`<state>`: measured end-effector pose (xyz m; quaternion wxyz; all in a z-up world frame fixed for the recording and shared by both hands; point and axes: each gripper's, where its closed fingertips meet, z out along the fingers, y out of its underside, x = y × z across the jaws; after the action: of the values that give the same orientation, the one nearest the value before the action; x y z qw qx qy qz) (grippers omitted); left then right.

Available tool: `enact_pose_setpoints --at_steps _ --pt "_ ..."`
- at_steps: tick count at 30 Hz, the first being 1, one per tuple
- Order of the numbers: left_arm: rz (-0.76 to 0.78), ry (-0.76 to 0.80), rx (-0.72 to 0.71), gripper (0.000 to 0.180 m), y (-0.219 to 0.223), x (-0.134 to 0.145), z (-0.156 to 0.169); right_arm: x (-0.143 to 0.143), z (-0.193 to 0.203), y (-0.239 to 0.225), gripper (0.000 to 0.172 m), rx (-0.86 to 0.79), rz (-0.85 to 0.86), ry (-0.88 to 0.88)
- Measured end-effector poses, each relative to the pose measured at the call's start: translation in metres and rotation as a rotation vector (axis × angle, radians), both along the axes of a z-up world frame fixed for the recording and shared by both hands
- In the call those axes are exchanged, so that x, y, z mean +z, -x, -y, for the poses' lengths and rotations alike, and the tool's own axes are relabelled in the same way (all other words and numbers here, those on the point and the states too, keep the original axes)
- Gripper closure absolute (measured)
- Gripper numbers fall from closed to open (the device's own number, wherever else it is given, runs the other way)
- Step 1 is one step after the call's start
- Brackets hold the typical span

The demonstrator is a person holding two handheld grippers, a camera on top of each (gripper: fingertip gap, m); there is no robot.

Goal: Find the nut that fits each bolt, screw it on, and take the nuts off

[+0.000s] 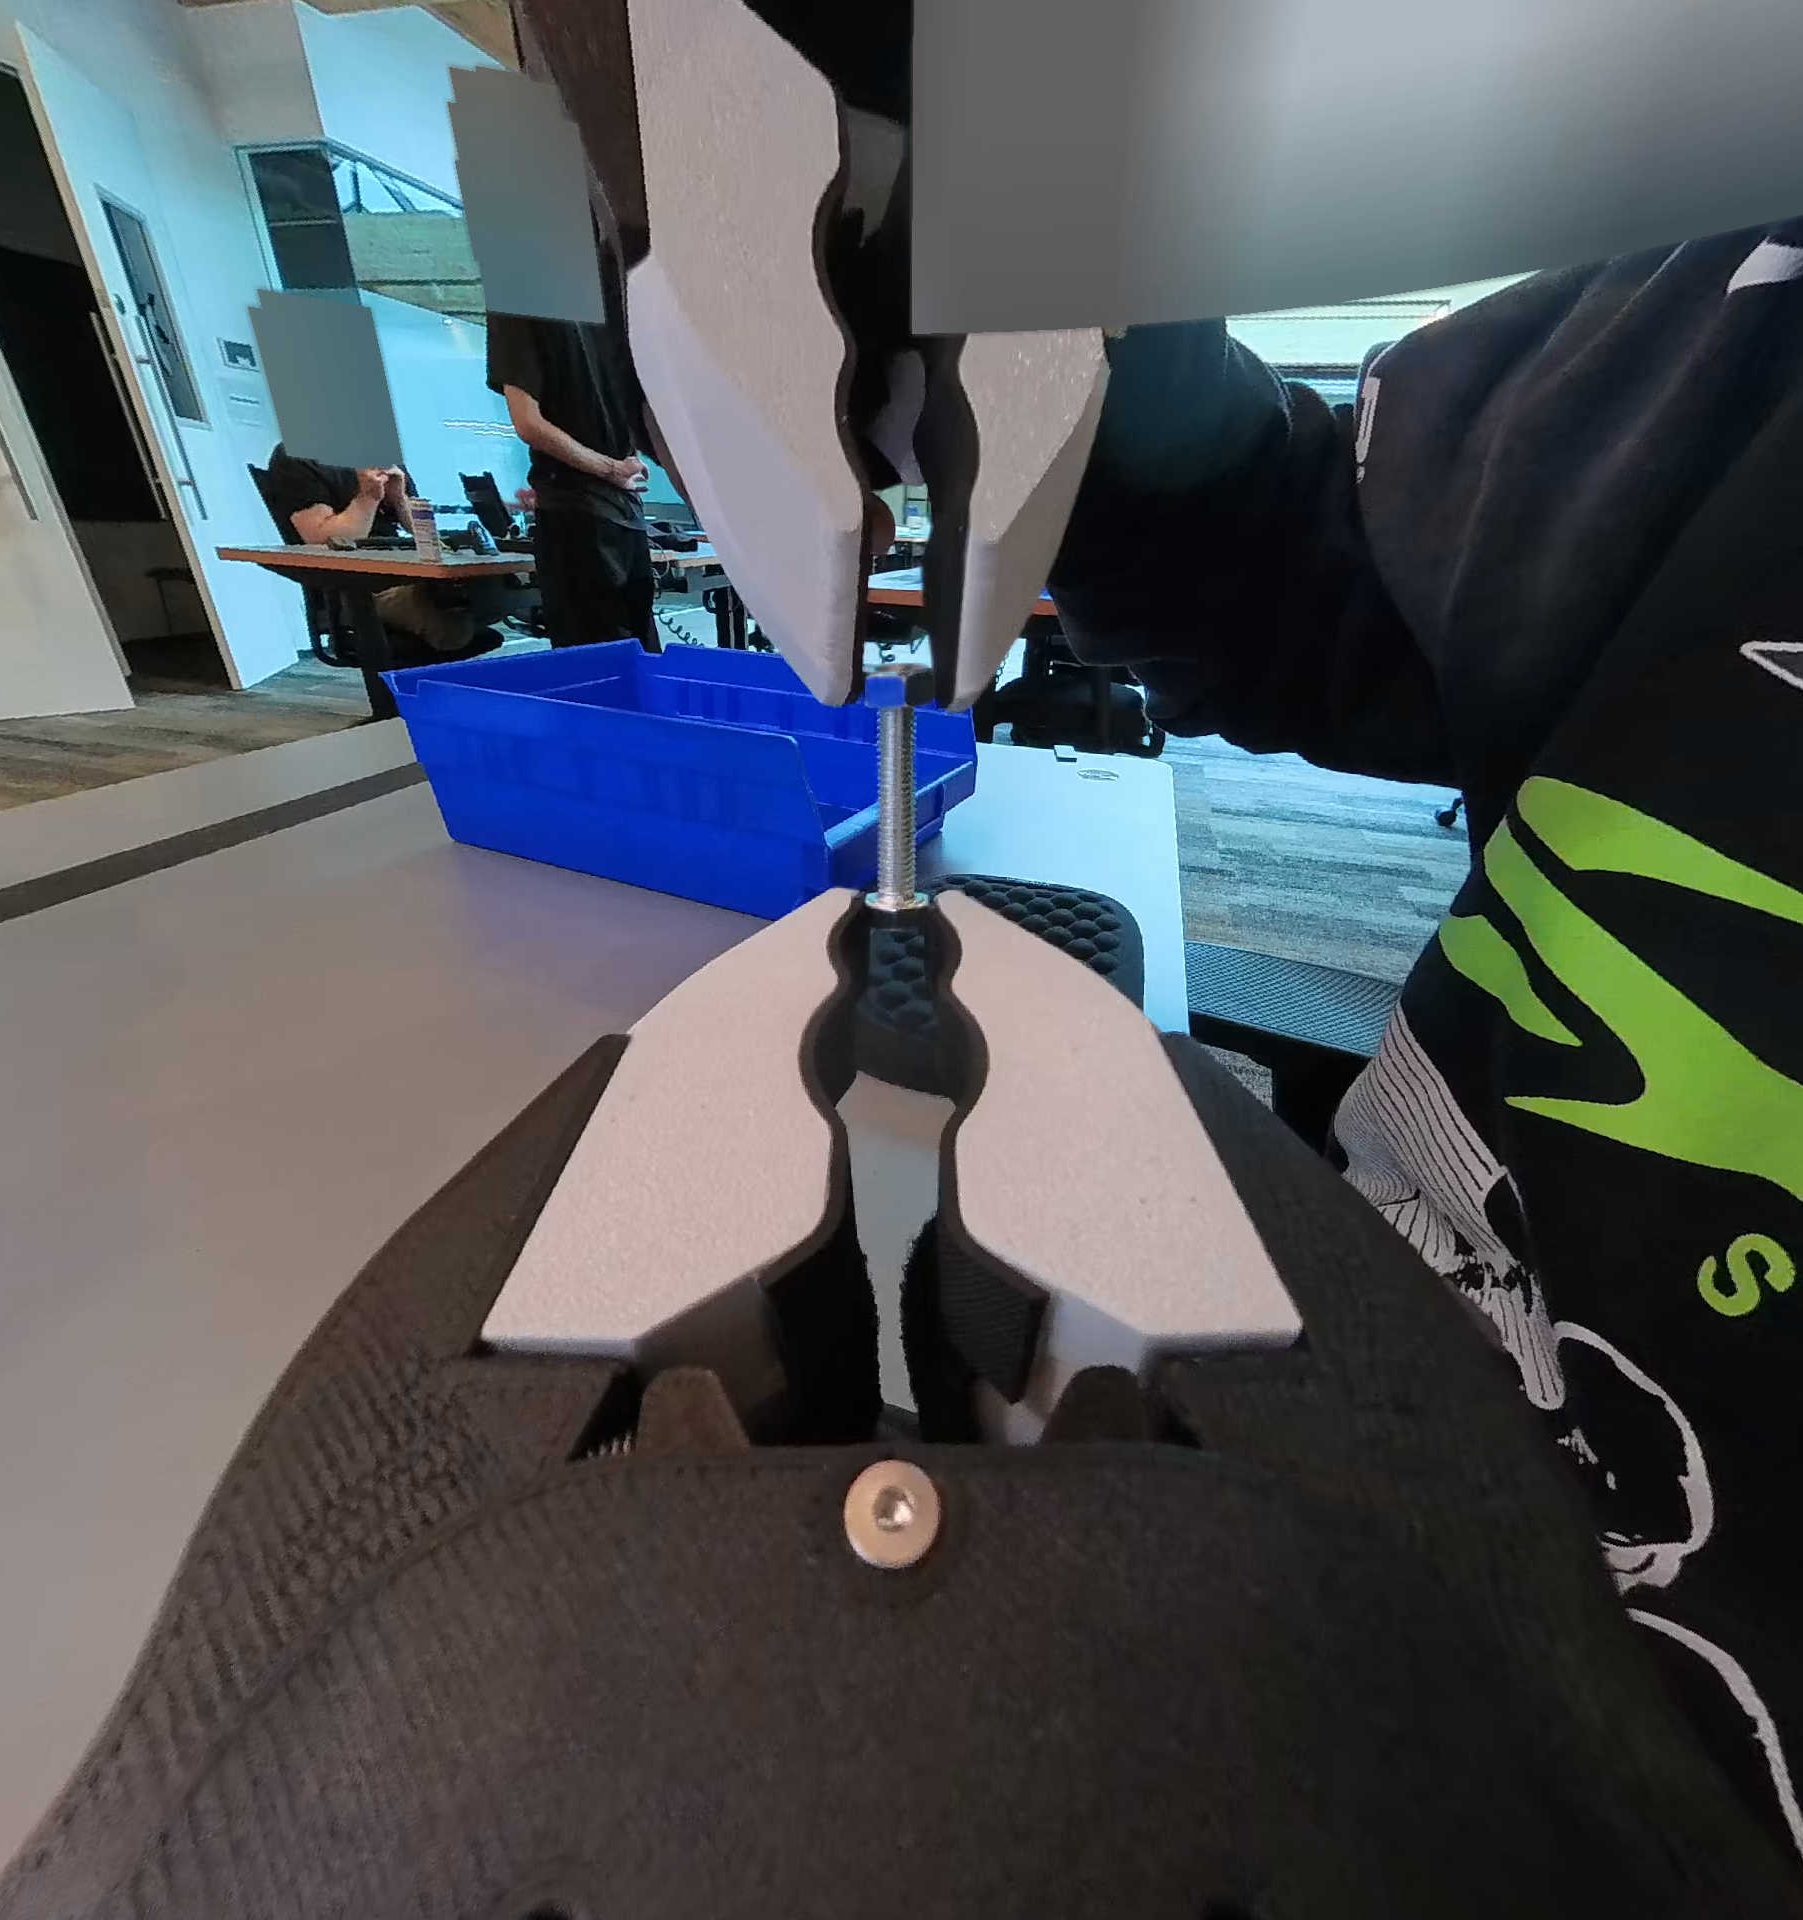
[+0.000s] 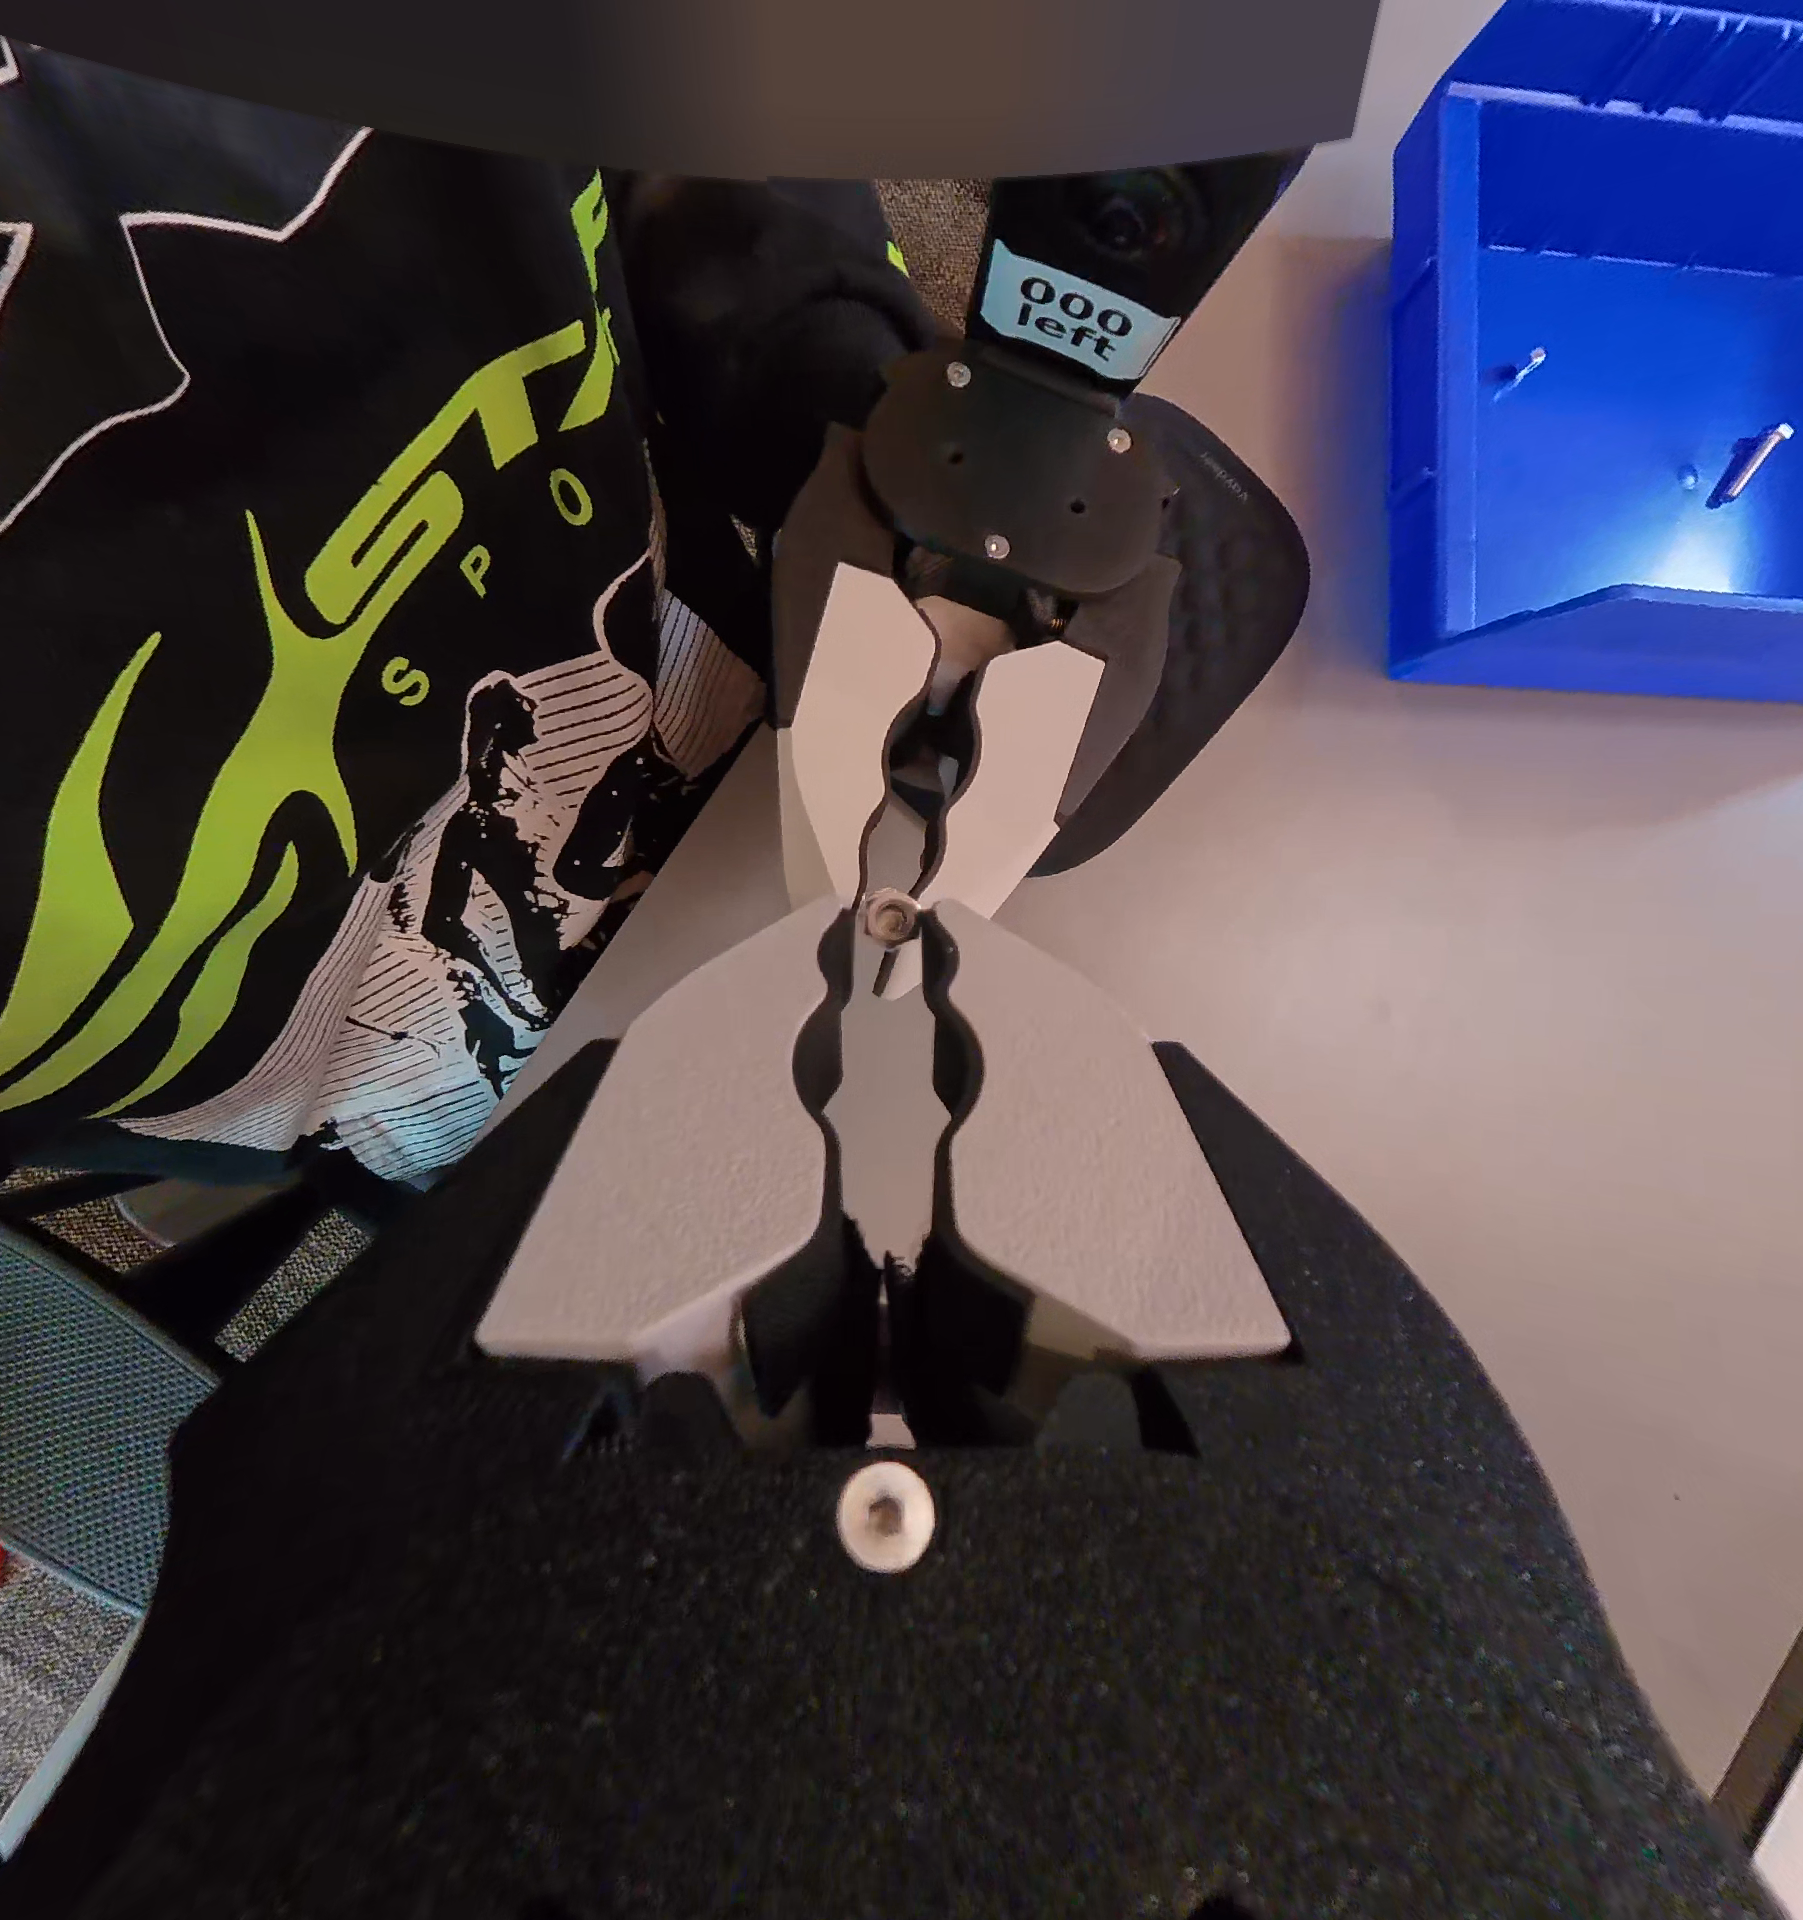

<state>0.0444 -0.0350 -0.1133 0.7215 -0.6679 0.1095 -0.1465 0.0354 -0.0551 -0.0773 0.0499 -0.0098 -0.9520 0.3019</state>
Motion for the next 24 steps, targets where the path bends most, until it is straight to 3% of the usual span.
enact_pose_setpoints --at_steps 10,14,19,24 --pt "0.002 -0.005 0.000 0.171 0.003 0.000 0.001 0.001 0.002 0.002 0.154 0.000 -0.016 0.037" --pt "0.005 -0.017 0.032 0.171 0.009 0.002 0.001 0.006 0.002 0.010 0.143 -0.071 -0.049 0.098" --pt "0.022 -0.027 0.136 0.171 0.029 0.003 -0.002 0.020 0.011 0.033 0.113 -0.337 -0.090 0.532" --pt "-0.005 -0.008 0.236 0.170 0.047 0.000 -0.004 0.016 0.014 0.041 0.113 -0.499 -0.180 0.862"
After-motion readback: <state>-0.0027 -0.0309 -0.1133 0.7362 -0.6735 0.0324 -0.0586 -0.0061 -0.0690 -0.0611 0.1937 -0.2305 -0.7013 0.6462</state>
